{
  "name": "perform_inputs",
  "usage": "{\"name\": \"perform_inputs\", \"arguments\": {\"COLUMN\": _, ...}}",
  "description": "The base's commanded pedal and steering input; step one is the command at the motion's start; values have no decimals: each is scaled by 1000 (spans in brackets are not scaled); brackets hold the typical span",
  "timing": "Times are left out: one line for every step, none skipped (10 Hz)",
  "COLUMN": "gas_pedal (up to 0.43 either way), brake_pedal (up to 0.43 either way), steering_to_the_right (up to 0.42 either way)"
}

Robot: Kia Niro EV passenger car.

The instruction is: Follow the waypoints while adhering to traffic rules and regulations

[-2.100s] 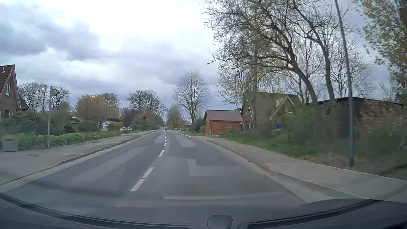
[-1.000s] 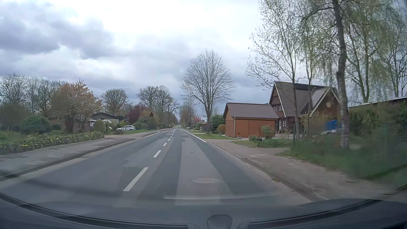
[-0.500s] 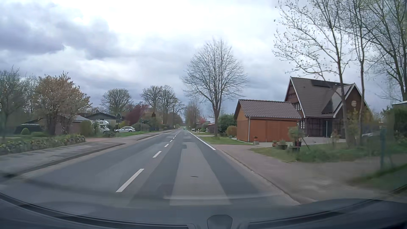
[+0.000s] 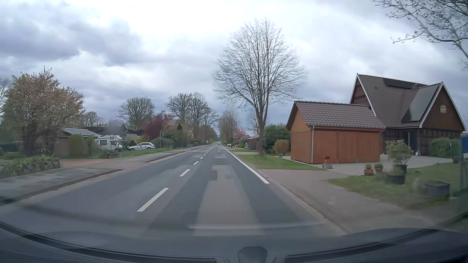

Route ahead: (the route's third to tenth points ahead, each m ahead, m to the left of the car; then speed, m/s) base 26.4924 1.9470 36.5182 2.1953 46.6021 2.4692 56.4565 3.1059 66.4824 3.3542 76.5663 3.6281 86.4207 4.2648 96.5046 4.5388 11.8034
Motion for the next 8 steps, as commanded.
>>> {"name": "perform_inputs", "arguments": {"gas_pedal": 118, "brake_pedal": 0, "steering_to_the_right": -21}}
{"name": "perform_inputs", "arguments": {"gas_pedal": 118, "brake_pedal": 0, "steering_to_the_right": -21}}
{"name": "perform_inputs", "arguments": {"gas_pedal": 118, "brake_pedal": 0, "steering_to_the_right": -20}}
{"name": "perform_inputs", "arguments": {"gas_pedal": 110, "brake_pedal": 0, "steering_to_the_right": -16}}
{"name": "perform_inputs", "arguments": {"gas_pedal": 110, "brake_pedal": 0, "steering_to_the_right": -12}}
{"name": "perform_inputs", "arguments": {"gas_pedal": 110, "brake_pedal": 0, "steering_to_the_right": -12}}
{"name": "perform_inputs", "arguments": {"gas_pedal": 110, "brake_pedal": 0, "steering_to_the_right": -12}}
{"name": "perform_inputs", "arguments": {"gas_pedal": 110, "brake_pedal": 0, "steering_to_the_right": -11}}
